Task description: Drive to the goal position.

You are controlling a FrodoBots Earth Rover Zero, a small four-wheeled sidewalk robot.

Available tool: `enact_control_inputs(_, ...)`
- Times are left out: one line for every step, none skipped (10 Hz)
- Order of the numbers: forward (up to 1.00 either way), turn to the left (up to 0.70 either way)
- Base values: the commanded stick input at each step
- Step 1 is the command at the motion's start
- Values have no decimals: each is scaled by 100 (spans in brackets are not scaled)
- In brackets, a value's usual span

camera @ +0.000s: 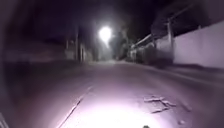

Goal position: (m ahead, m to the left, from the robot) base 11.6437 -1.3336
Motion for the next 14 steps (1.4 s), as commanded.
enact_control_inputs(70,-7)
enact_control_inputs(70,-5)
enact_control_inputs(70,-13)
enact_control_inputs(70,-22)
enact_control_inputs(70,-30)
enact_control_inputs(70,-35)
enact_control_inputs(70,-35)
enact_control_inputs(70,-35)
enact_control_inputs(70,-35)
enact_control_inputs(70,-19)
enact_control_inputs(70,-1)
enact_control_inputs(70,-9)
enact_control_inputs(70,-21)
enact_control_inputs(70,-34)
